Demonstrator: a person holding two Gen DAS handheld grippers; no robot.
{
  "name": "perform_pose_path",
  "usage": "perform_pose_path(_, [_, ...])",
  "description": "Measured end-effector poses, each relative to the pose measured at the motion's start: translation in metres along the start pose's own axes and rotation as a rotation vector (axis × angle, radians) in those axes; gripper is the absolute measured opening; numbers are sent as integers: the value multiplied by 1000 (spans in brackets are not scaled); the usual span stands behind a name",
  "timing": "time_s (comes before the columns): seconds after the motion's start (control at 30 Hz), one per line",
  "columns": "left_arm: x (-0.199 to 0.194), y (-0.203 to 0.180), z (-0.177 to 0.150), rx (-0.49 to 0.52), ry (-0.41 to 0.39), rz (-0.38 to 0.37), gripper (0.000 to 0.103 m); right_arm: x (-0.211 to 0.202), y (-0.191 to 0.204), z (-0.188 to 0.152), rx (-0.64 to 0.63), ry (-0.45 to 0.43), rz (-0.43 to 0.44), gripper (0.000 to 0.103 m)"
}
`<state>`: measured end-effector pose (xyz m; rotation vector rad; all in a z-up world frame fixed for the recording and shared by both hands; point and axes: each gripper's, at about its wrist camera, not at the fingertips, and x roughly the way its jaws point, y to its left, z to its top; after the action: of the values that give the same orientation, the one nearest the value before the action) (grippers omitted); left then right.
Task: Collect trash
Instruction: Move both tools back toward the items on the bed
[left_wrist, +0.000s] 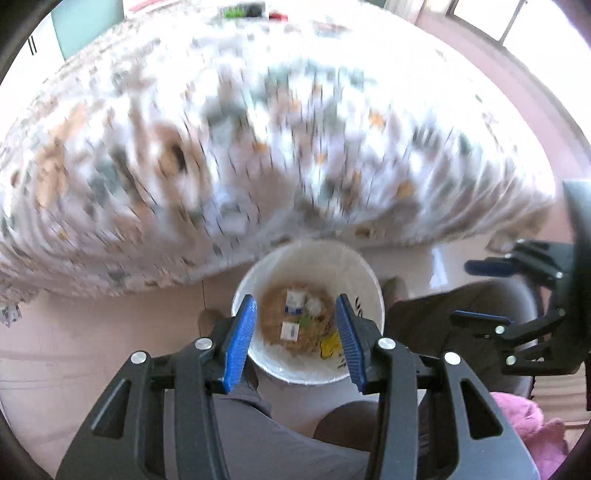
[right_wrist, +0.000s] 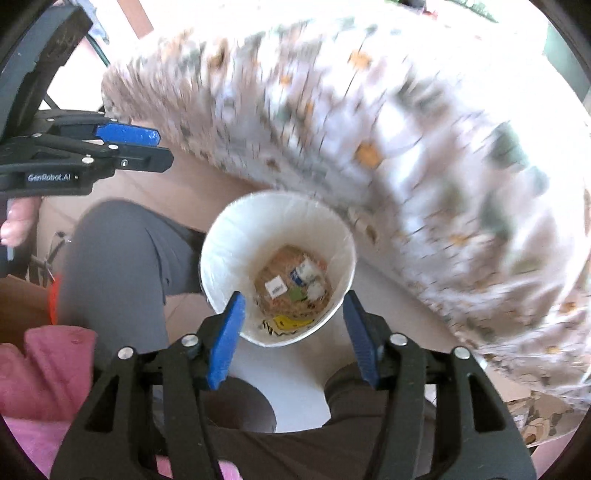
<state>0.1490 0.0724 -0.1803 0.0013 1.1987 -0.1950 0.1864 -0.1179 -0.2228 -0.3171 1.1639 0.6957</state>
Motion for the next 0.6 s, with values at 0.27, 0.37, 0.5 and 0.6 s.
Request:
perform_pose_path(0.27, [-79,12,36,27,-171,56,57,-101,-16,23,-13,-188,-42,58])
perform_pose_path(0.37, [-100,14,48,44,-218,85,61,-137,-16,33,-49,-251,-77,61])
perform_pose_path(0.5, [-123,18,66,70,-274,121,67,-176,-19,55,-87,-335,-135,67])
perform_pose_path(0.6, [-139,20,83,83,-319,137,75,-201,-24,68,-101,-372,-159,69])
